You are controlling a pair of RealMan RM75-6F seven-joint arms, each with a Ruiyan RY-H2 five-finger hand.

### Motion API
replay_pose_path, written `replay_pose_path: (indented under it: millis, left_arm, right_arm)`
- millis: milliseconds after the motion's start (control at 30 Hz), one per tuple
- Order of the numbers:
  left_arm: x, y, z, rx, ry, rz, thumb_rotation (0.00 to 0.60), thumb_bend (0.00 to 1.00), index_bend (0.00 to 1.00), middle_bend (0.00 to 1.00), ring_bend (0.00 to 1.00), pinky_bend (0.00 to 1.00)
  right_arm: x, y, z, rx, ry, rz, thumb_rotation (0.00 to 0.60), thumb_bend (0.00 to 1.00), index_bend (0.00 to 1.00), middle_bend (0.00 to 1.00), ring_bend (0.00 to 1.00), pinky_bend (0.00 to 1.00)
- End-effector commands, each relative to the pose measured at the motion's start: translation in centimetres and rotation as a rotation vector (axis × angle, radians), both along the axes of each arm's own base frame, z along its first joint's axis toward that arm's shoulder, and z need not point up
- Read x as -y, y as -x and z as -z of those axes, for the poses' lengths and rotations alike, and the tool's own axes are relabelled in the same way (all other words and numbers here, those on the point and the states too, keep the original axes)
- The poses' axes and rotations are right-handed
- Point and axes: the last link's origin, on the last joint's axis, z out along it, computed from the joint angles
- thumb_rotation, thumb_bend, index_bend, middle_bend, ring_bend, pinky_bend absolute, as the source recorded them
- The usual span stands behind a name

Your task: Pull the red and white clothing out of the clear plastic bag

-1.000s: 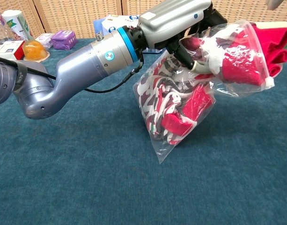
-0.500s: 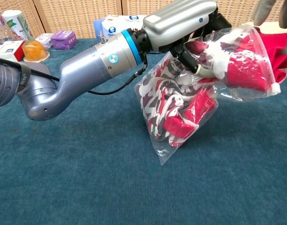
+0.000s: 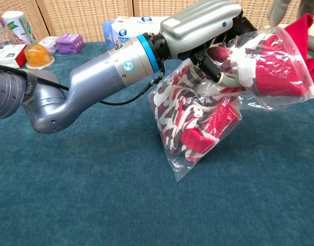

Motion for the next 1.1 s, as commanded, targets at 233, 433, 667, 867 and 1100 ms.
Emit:
replay_pose_path:
  millis: [233, 433, 667, 867, 1100]
  left_arm:
    - [0.00, 0.15, 0.11, -0.007, 0.001, -0.002, 0.600, 0.38, 0.80, 0.63, 0.63, 0.55]
    - [-0.08, 0.19, 0.07, -0.008, 0.001, -0.005, 0.600, 0.38, 0.80, 0.63, 0.63, 0.55]
    - [-0.08, 0.10, 0.10, -0.006, 0.001, -0.008, 0.600, 0.38, 0.80, 0.63, 0.63, 0.55]
    - [-0.04, 0.06, 0.10, -0.001, 0.005, -0.009, 0.600, 0.38, 0.80, 0.63, 0.63, 0.55]
    - [-0.10, 0.19, -0.01, 0.002, 0.004, -0.012, 0.600, 0.38, 0.80, 0.63, 0.63, 0.55]
  right_arm:
    - [-0.09, 0.19, -0.09, 0.017, 0.004, 0.001, 0.600, 0.56, 0.47, 0.38, 0.54, 0.57]
    - [-0.22, 0.28, -0.11, 0.014, 0.008, -0.005, 0.600, 0.56, 0.51, 0.39, 0.56, 0.58]
    - [-0.05, 0.21, 0.35, 0.004, 0.000, -0.006, 0.600, 0.58, 0.57, 0.40, 0.58, 0.59]
    - [0.09, 0.03, 0.39, -0.001, 0.000, -0.006, 0.600, 0.64, 0.58, 0.42, 0.59, 0.61]
    - [0.06, 0.11, 0.46, 0.001, 0.010, -0.006, 0.600, 0.65, 0.65, 0.47, 0.64, 0.63]
